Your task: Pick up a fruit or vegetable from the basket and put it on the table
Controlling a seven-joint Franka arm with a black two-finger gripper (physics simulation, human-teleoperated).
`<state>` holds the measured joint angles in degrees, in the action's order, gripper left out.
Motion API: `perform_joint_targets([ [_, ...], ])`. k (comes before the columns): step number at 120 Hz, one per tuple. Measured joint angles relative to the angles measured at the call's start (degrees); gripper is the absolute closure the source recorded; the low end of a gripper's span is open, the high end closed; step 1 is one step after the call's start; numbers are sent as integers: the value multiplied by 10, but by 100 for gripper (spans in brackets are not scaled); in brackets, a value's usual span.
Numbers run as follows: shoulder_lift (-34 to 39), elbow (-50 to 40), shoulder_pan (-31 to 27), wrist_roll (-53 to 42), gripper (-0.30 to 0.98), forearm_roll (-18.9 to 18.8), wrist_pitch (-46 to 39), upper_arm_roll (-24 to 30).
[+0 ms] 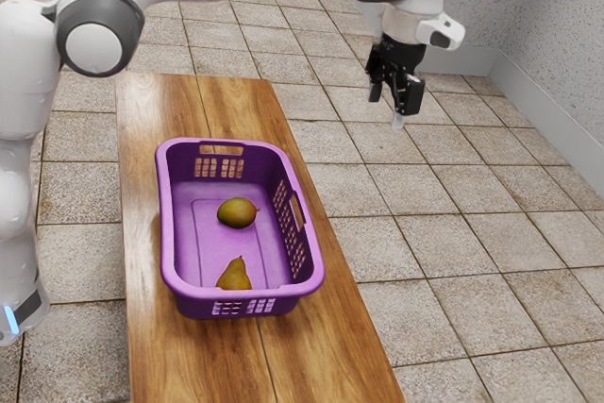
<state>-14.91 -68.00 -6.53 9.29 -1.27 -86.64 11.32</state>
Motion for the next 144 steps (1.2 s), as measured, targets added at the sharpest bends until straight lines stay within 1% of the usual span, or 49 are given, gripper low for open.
perform_joint_targets([
  [27,5,3,-2,-6,1,-3,5,0],
  [47,7,-9,2,-36,1,15,26,1],
  [57,17,-47,2,-51,1,20,33,1],
  [64,39,-92,1,-61,1,22,31,0],
  [74,102,-195,0,-75,1,29,8,-8],
  [84,152,-277,4,-89,1,41,-20,-24],
  [100,208,-384,-1,-111,1,64,-70,-38],
  [120,252,-470,-3,-131,1,83,-121,-38],
  [144,288,-492,-3,-150,1,91,-146,-38],
])
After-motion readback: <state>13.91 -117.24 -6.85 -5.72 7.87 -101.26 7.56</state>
